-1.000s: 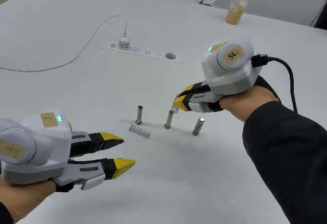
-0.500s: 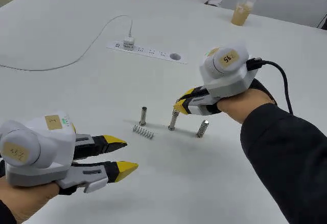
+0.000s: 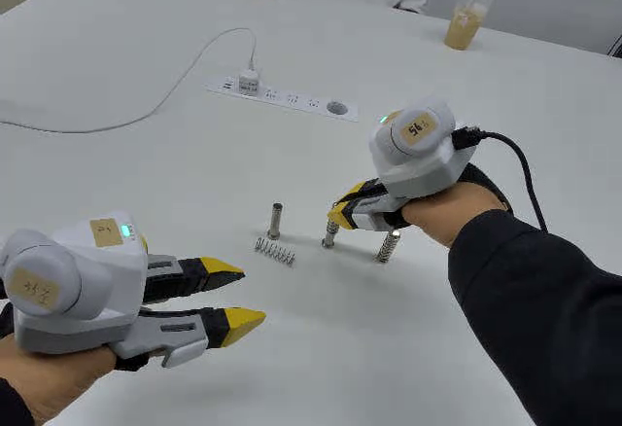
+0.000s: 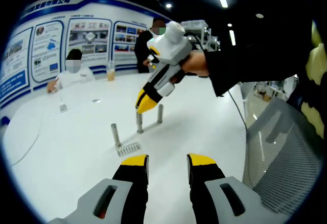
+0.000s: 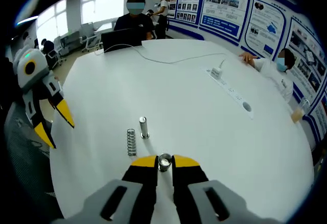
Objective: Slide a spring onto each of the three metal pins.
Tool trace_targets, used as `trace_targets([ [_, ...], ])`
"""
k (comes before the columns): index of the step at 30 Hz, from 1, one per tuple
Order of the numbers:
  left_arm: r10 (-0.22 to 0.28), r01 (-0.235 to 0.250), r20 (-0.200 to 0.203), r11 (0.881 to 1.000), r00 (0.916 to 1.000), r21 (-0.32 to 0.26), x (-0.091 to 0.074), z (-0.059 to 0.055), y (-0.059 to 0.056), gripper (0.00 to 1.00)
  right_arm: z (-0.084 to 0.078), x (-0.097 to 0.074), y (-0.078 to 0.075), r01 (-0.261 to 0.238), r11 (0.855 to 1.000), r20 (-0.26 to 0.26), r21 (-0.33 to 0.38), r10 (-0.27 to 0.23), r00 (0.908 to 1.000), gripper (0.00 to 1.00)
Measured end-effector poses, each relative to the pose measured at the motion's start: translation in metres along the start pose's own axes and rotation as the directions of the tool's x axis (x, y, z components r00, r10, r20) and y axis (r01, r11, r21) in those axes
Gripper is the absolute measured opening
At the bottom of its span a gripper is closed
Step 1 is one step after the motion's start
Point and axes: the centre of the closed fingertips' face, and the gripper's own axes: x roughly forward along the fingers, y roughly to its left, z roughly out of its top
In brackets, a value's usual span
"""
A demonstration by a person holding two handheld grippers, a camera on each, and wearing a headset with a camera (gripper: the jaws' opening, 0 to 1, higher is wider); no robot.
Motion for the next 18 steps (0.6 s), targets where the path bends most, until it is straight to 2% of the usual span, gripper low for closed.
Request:
trace_targets([
  [7, -0.003, 0.003, -0.001, 1.000, 1.0000, 0.000, 0.001, 0.000, -0.001, 0.31, -0.008, 0.012, -0.001, 0.002, 1.000, -0.016, 0.018, -0.001, 0.9999, 0.12],
  [18, 0.002, -0.002, 0.001, 1.000, 1.0000, -0.005, 0.001, 0.000, -0.002, 0.31, -0.017, 0.021, -0.004, 0.011, 0.999, -0.022, 0.044, -0.010, 0.9997, 0.12],
])
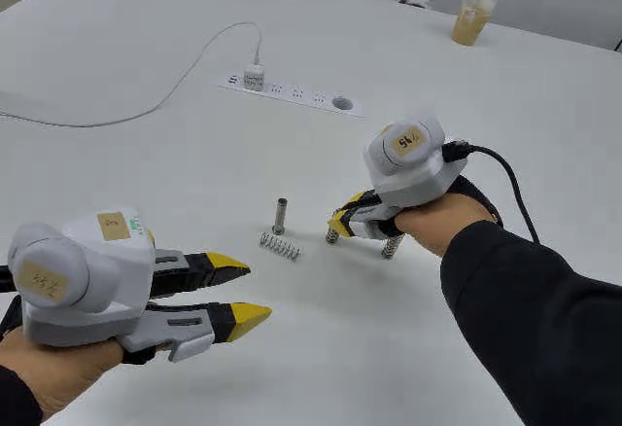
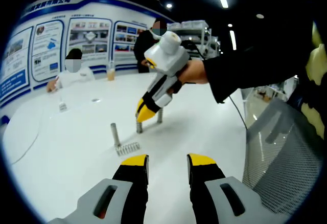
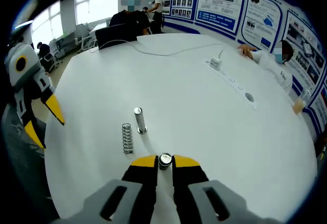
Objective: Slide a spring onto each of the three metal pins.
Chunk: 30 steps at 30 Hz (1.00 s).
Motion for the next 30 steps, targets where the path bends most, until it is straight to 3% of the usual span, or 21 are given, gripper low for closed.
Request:
trace_targets([
  [5, 0.001, -0.001, 0.001, 1.000, 1.0000, 0.001, 0.000, 0.000, 0.000, 0.31, 0.000, -0.003, 0.000, 0.001, 1.000, 0.012, 0.002, -0.001, 0.9999, 0.14],
  [13, -0.002, 0.002, 0.000, 1.000, 1.0000, 0.005, 0.000, 0.001, -0.001, 0.31, 0.012, -0.026, -0.003, 0.045, 0.999, 0.087, 0.002, -0.045, 0.9952, 0.18],
  [18, -0.001, 0.001, 0.000, 1.000, 1.0000, 0.001, 0.000, 0.001, 0.000, 0.31, 0.028, -0.037, 0.014, 0.032, 0.999, 0.150, -0.009, -0.030, 0.9882, 0.18],
  [22, -0.002, 0.002, 0.000, 1.000, 1.0000, 0.001, 0.000, 0.001, -0.001, 0.31, 0.032, -0.029, 0.029, -0.005, 0.999, 0.151, -0.040, 0.011, 0.9885, 0.17],
  [26, -0.003, 0.003, -0.003, 1.000, 1.0000, 0.003, 0.000, 0.000, -0.001, 0.31, 0.024, -0.012, 0.048, -0.060, 0.995, 0.106, -0.078, 0.068, 0.9920, 0.17],
  [30, -0.002, 0.002, -0.004, 1.000, 1.0000, 0.001, 0.000, 0.000, 0.000, 0.31, 0.017, 0.003, 0.056, -0.080, 0.993, 0.076, -0.090, 0.087, 0.9933, 0.17],
])
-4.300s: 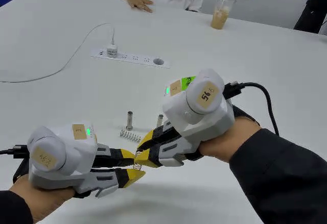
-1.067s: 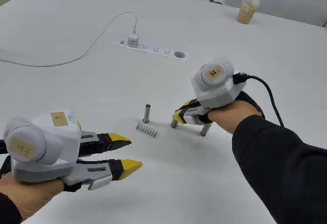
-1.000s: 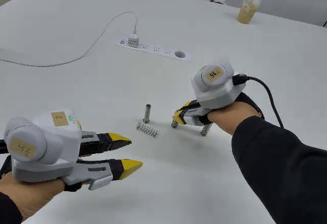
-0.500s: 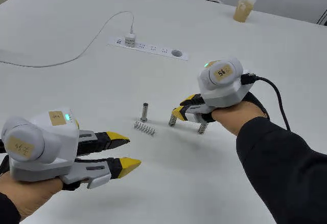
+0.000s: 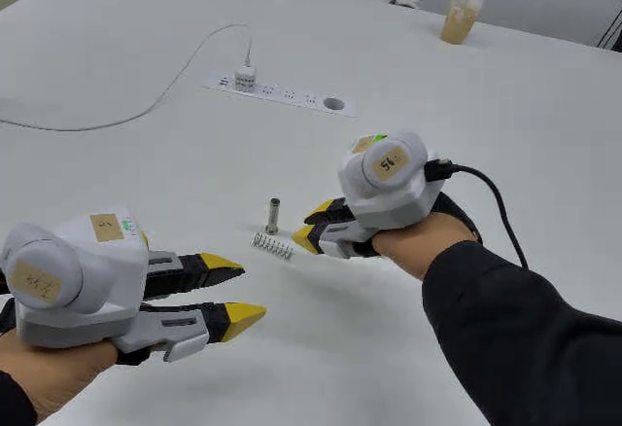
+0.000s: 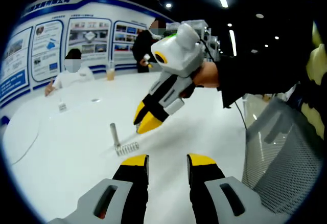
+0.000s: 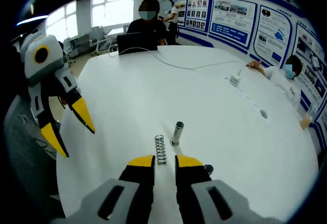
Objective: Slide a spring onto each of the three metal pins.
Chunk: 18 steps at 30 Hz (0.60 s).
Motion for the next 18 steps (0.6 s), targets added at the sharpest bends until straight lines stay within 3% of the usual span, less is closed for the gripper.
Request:
trace_targets([
  [18, 0.007, -0.007, -0.011, 1.000, 0.9999, -0.008, 0.000, -0.003, 0.002, 0.30, -0.021, 0.030, 0.002, -0.040, 0.998, -0.066, 0.041, 0.043, 0.9969, 0.15],
])
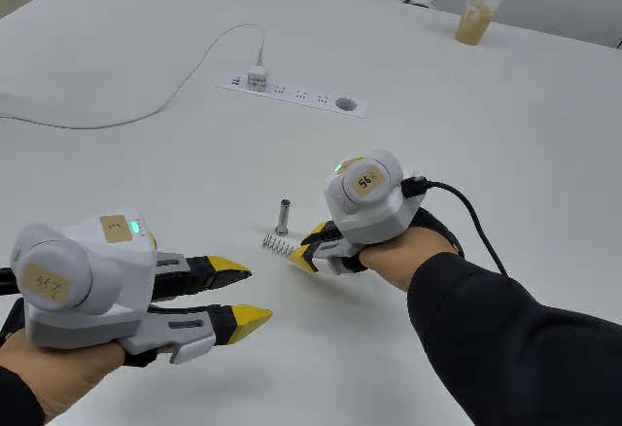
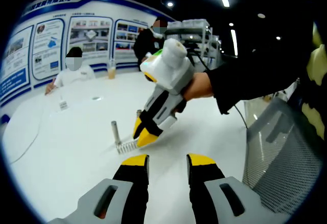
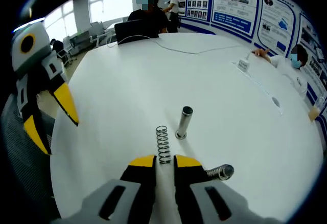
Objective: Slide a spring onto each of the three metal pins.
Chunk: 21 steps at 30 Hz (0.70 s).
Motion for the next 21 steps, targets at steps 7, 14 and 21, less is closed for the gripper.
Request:
trace_targets([
  [7, -0.001, 0.001, -0.003, 1.000, 1.0000, 0.002, 0.0002, 0.0000, -0.0004, 0.30, -0.0039, 0.0040, -0.0011, -0.006, 1.000, -0.011, 0.021, 0.006, 0.9999, 0.13],
  [14, 0.004, -0.004, -0.006, 1.000, 1.0000, 0.002, -0.0003, -0.0004, 0.0012, 0.30, -0.0051, 0.0060, 0.0001, -0.014, 0.999, -0.010, 0.035, 0.015, 0.9998, 0.12],
  [21, 0.011, -0.011, -0.021, 1.000, 0.9997, 0.010, -0.0012, -0.0053, 0.0050, 0.30, -0.0085, -0.0030, 0.0052, -0.021, 0.999, -0.012, 0.024, 0.021, 0.9997, 0.12],
])
